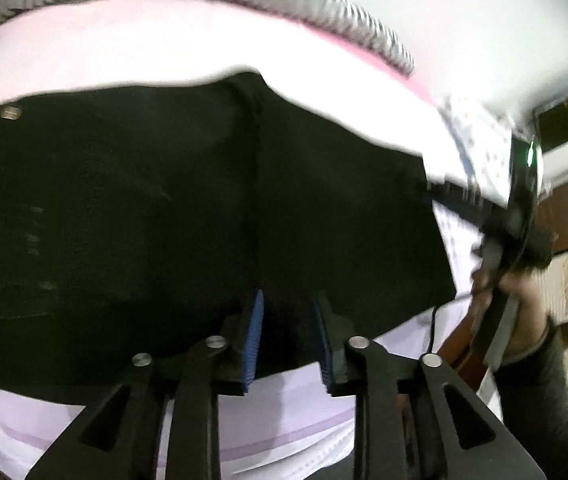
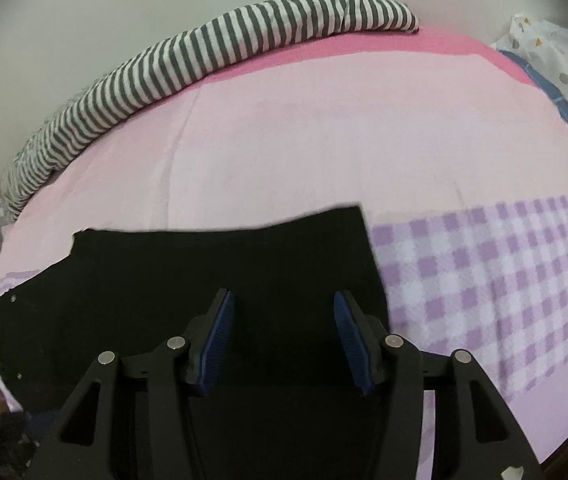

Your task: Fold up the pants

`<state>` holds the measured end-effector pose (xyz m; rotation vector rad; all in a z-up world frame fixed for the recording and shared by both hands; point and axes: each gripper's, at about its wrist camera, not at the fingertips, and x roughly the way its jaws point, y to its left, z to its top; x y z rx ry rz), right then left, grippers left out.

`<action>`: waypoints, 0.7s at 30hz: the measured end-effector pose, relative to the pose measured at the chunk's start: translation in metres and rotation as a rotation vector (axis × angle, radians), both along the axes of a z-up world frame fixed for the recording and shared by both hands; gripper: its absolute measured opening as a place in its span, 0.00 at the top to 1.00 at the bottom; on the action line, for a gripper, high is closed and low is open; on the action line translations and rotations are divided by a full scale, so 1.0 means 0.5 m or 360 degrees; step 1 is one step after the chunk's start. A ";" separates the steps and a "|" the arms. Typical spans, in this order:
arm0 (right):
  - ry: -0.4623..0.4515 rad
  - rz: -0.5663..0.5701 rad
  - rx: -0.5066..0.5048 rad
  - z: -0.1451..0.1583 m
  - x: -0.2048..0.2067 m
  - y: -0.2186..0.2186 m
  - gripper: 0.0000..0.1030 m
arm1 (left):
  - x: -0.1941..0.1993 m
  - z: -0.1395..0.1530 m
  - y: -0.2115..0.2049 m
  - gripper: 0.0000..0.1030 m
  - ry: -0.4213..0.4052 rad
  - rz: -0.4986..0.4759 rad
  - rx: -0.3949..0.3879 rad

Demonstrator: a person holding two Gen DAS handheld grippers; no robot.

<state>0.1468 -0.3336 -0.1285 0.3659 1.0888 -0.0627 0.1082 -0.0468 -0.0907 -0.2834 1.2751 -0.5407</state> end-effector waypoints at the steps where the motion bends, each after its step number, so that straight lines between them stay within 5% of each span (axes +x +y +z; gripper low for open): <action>1: 0.0006 0.0008 0.0006 0.001 -0.008 0.006 0.51 | 0.000 0.009 0.018 0.66 -0.0020 0.0040 -0.0011; 9: 0.0070 0.0133 0.0158 -0.006 -0.100 0.085 0.51 | -0.032 0.062 0.208 0.55 -0.0164 0.0398 -0.0033; 21: 0.0123 0.0447 0.0314 -0.009 -0.087 0.271 0.50 | -0.105 0.029 0.390 0.47 -0.0146 0.0829 -0.0112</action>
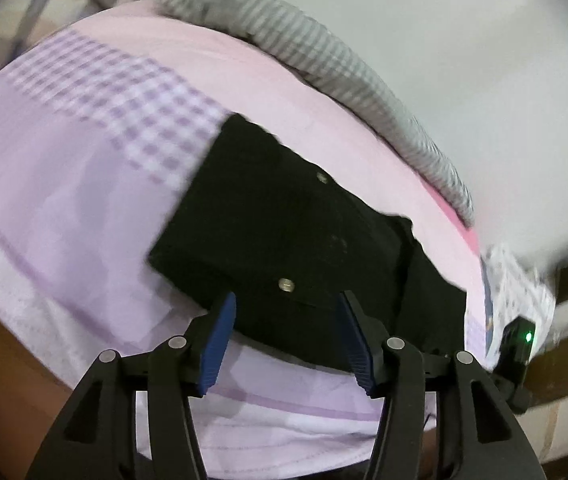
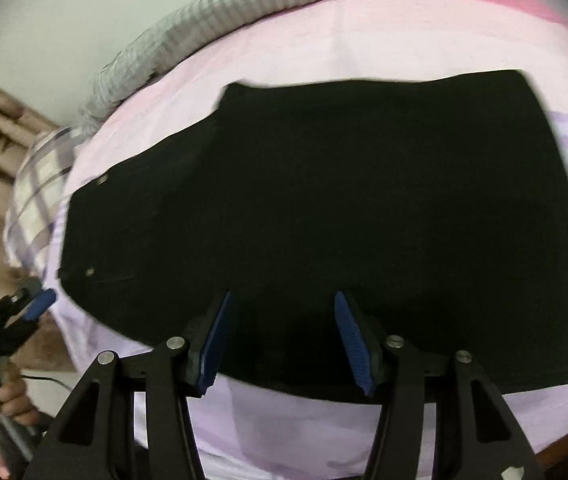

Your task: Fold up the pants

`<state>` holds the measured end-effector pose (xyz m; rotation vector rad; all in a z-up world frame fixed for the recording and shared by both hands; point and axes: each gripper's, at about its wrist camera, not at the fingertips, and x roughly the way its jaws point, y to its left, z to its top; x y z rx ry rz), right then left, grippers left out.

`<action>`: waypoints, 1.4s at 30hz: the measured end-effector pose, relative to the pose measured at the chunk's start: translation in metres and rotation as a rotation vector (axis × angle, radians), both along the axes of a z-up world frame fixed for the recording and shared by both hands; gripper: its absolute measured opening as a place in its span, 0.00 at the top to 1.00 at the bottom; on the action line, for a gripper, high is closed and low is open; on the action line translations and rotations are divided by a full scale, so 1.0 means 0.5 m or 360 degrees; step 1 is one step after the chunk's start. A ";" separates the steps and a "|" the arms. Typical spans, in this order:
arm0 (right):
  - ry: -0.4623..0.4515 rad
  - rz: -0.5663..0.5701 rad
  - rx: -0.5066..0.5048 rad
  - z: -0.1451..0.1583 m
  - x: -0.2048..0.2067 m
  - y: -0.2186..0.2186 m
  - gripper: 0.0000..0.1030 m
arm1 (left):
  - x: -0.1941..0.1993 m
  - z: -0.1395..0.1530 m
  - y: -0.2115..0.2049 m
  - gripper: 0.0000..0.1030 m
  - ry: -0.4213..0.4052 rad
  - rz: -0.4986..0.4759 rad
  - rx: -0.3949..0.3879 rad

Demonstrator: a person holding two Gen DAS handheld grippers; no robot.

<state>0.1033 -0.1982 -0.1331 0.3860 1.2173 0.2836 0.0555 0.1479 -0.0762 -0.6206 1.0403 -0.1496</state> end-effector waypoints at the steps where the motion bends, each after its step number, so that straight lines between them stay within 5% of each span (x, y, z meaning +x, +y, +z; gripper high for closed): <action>1: -0.0004 0.0023 -0.0009 0.000 0.002 0.012 0.50 | -0.005 -0.007 0.013 0.46 0.0012 0.0032 -0.0032; 7: 0.0015 0.0177 0.0099 0.006 0.013 0.092 0.51 | -0.019 -0.042 0.036 0.45 0.0079 0.0089 -0.0159; 17: -0.0034 0.0170 0.0204 0.032 0.024 0.108 0.48 | -0.018 -0.113 0.066 0.44 0.0158 0.0262 -0.0413; 34: -0.0026 0.0100 0.0231 0.020 0.030 0.084 0.48 | 0.022 -0.148 0.064 0.41 0.0098 0.0359 -0.0532; 36: -0.0035 0.0095 0.0236 0.021 0.027 0.082 0.48 | 0.019 -0.145 0.060 0.50 0.0099 0.0374 -0.0468; 38: -0.0051 0.0090 0.0229 0.024 0.024 0.078 0.48 | 0.015 -0.144 0.054 0.72 0.0118 0.0374 -0.0338; 42: -0.0060 0.0059 0.0244 0.029 0.020 0.065 0.48 | 0.015 -0.115 0.040 0.83 0.0099 0.0363 -0.0245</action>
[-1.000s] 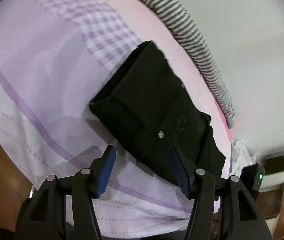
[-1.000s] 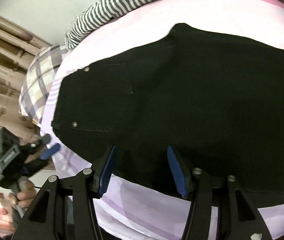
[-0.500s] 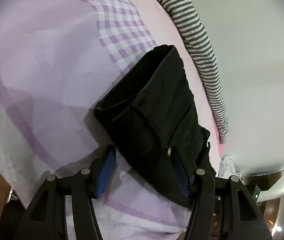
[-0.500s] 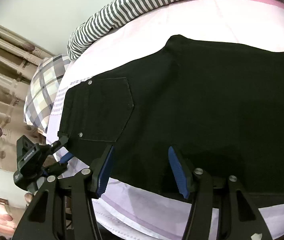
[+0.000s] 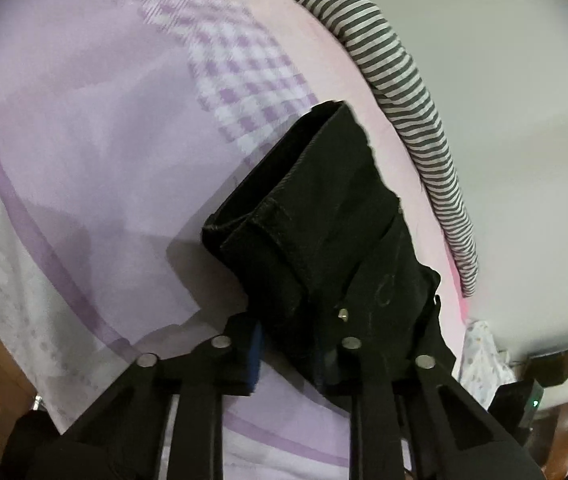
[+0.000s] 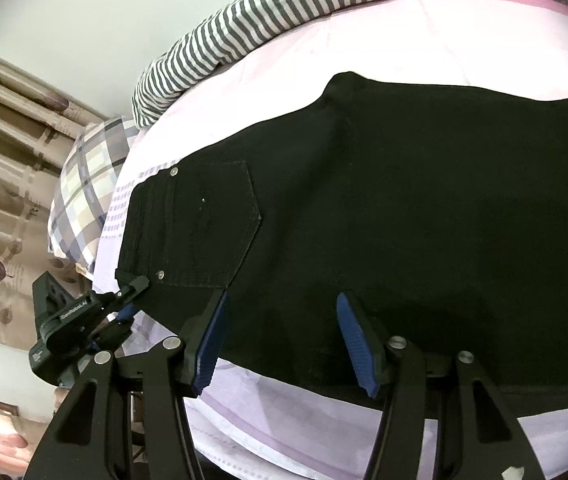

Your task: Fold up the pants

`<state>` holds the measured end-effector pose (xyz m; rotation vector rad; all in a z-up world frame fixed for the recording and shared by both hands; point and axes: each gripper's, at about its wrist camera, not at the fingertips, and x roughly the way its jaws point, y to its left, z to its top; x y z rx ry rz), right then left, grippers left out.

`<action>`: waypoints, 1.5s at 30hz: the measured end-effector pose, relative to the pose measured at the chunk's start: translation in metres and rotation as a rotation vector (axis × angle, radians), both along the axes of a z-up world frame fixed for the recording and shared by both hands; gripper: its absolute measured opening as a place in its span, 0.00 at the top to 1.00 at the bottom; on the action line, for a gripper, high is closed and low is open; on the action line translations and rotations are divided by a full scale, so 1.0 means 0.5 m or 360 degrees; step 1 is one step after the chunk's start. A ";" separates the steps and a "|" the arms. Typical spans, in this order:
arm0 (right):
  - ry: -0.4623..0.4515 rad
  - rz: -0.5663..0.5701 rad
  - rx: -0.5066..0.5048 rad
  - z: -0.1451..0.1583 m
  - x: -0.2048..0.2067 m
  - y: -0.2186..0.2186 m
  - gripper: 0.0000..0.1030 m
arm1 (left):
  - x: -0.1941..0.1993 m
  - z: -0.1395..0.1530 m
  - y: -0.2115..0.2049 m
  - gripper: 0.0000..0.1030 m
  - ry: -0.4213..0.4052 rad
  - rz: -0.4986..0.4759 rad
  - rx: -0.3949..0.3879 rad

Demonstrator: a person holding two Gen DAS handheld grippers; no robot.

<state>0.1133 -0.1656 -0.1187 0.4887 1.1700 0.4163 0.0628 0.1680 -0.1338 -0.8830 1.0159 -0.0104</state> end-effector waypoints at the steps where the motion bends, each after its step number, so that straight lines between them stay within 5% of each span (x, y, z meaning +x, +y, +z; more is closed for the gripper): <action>1: -0.0007 -0.0015 0.0008 0.004 -0.001 -0.008 0.48 | 0.004 0.021 -0.013 0.84 -0.0013 -0.0018 0.0079; 5: -0.0058 -0.0074 0.0024 0.026 -0.004 -0.043 0.48 | 0.021 0.124 -0.090 0.87 -0.0183 -0.0159 0.0375; 14: -0.0161 -0.0351 0.0054 0.074 -0.024 -0.212 0.47 | 0.068 0.290 -0.344 0.87 -0.0591 -0.0685 0.0575; 21: -0.0166 -0.0550 0.0086 0.071 -0.060 -0.335 0.47 | 0.069 0.254 -0.581 0.87 -0.0644 -0.1215 0.0599; 27: -0.0107 -0.0630 0.0177 0.043 -0.072 -0.395 0.47 | 0.062 0.134 -0.728 0.87 -0.0380 -0.1578 0.0632; 31: -0.0067 -0.0605 0.0247 0.022 -0.066 -0.414 0.46 | 0.074 0.097 -0.755 0.86 -0.0248 -0.1625 0.0629; 40: 0.0024 -0.0499 0.0323 -0.015 -0.019 -0.435 0.41 | 0.038 0.178 -0.708 0.71 -0.0427 -0.1650 0.0488; 45: 0.0106 -0.0356 0.0303 -0.039 0.028 -0.430 0.41 | 0.049 0.202 -0.646 0.59 -0.0491 -0.1516 0.0616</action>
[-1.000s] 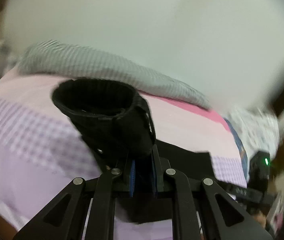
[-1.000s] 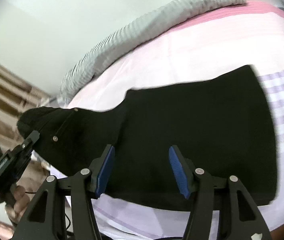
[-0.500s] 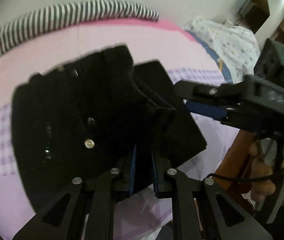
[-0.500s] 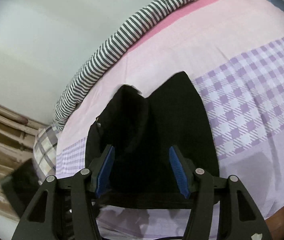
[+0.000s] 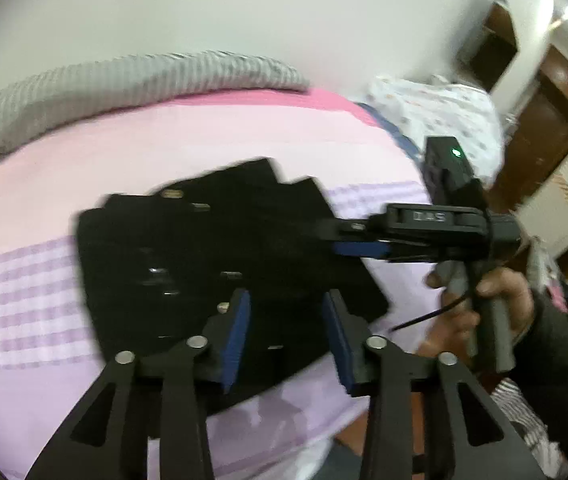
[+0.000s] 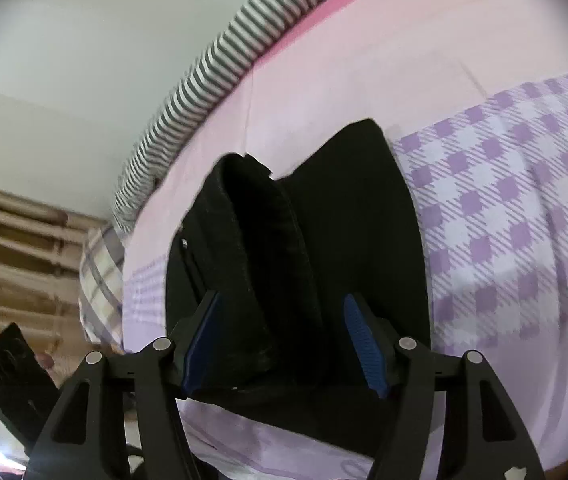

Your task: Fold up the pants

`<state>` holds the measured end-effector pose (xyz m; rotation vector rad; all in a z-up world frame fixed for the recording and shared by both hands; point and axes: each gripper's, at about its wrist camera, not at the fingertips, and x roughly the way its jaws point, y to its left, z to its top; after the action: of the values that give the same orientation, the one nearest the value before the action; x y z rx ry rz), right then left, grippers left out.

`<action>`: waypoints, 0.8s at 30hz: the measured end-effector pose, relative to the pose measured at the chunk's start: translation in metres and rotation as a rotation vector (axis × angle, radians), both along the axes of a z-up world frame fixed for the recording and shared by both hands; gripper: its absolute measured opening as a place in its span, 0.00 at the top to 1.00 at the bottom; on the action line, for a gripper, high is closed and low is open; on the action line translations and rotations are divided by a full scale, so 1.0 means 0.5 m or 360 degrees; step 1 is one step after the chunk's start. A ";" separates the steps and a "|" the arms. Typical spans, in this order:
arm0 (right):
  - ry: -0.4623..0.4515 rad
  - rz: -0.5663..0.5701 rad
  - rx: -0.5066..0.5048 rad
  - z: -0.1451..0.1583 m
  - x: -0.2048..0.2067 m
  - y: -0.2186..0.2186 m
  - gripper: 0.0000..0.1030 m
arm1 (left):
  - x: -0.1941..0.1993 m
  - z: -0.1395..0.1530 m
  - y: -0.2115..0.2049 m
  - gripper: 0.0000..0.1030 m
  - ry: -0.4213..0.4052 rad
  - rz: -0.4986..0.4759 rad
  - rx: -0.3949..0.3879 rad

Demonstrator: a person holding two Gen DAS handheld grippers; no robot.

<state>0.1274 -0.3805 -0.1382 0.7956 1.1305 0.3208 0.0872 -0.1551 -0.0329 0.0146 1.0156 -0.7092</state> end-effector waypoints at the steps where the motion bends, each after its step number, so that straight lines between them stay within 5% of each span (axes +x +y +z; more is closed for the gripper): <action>1: -0.0002 0.0031 0.0015 -0.003 0.010 0.003 0.41 | 0.008 -0.005 0.021 0.59 -0.0006 0.0051 0.0027; 10: -0.0047 0.0277 -0.0030 -0.026 0.076 0.024 0.41 | 0.045 -0.085 0.164 0.58 0.0134 0.0381 0.0135; 16: -0.0149 0.0465 0.0103 -0.042 0.097 0.046 0.42 | 0.059 -0.104 0.197 0.58 0.0182 0.0461 0.0140; 24: -0.0114 0.0438 0.0202 -0.063 0.091 0.065 0.76 | 0.062 -0.113 0.209 0.58 0.0205 0.0496 0.0133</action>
<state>0.1730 -0.3479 -0.1695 0.7336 1.1616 0.6518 0.1181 -0.0506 -0.0893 -0.1157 1.1400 -0.3869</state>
